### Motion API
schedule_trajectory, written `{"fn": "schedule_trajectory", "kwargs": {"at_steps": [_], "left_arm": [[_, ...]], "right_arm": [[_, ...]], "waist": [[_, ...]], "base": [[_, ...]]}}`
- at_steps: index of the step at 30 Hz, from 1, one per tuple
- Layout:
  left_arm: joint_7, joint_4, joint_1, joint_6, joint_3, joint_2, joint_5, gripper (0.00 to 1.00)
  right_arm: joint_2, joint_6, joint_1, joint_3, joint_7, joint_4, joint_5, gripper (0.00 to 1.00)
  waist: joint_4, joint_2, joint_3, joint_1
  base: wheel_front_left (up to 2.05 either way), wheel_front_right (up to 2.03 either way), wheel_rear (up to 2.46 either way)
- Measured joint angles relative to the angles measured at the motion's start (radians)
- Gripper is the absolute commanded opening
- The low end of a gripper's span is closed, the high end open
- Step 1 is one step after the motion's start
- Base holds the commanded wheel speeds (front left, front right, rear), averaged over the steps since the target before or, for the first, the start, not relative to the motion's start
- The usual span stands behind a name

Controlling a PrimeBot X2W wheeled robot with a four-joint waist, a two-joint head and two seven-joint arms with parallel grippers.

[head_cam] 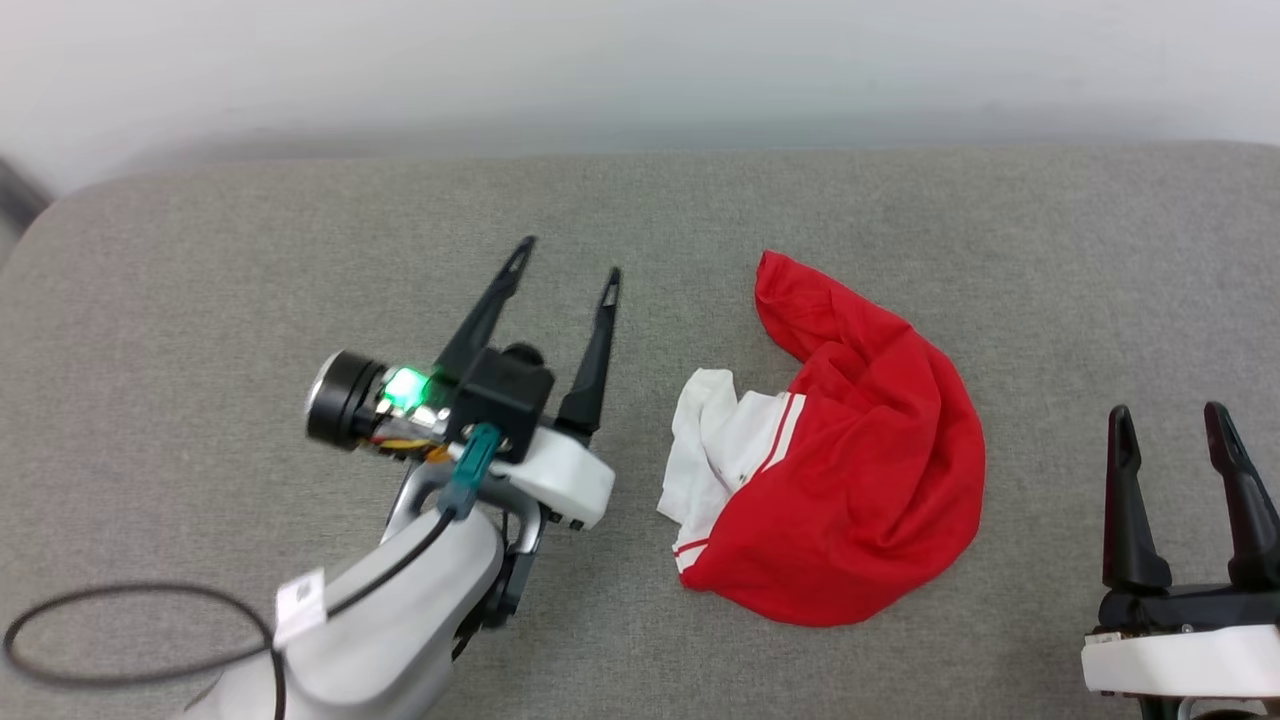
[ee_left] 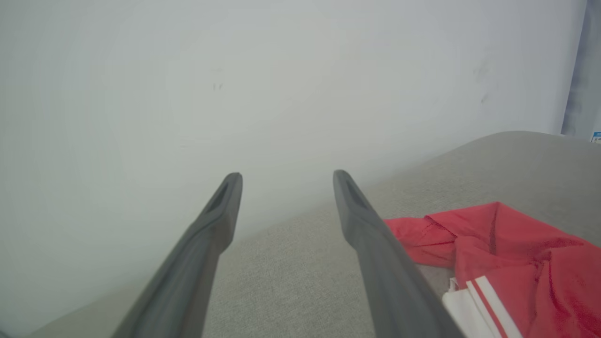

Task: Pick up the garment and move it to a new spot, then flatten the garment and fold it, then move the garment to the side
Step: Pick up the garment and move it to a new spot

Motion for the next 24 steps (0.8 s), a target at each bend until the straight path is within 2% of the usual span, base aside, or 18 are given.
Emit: {"fn": "schedule_trajectory", "kwargs": {"at_steps": [2,6,11,16,24], "left_arm": [[0.000,-0.043,0.054,0.036,0.052,0.005,0.032,1.00],[-0.003,-0.110,0.189,0.071,0.140,0.009,0.085,1.00],[-0.003,-0.166,0.333,0.078,0.256,-0.002,0.137,1.00],[-0.003,-0.195,0.462,0.052,0.354,-0.040,0.182,1.00],[-0.003,-0.199,0.584,-0.032,0.472,-0.103,0.253,1.00]], "right_arm": [[0.000,0.000,0.011,-0.001,0.000,0.001,-0.001,1.00],[0.000,0.000,0.019,-0.002,0.000,0.002,-0.001,1.00],[0.000,0.000,0.034,-0.008,0.000,0.006,0.007,1.00],[0.000,0.000,0.061,-0.010,0.000,0.021,0.015,1.00],[0.000,0.000,0.093,-0.004,0.000,0.037,0.039,1.00]], "waist": [[0.006,0.0000,-0.010,0.0000],[0.017,0.0000,-0.028,0.0000],[0.028,0.0000,-0.046,0.0000],[0.037,0.0000,-0.068,-0.0001],[0.048,0.0000,-0.100,0.0000]], "base": [[0.00,0.00,0.00],[0.00,0.00,0.00],[0.00,0.00,0.00],[0.00,0.00,0.00],[0.00,0.00,0.00]]}}
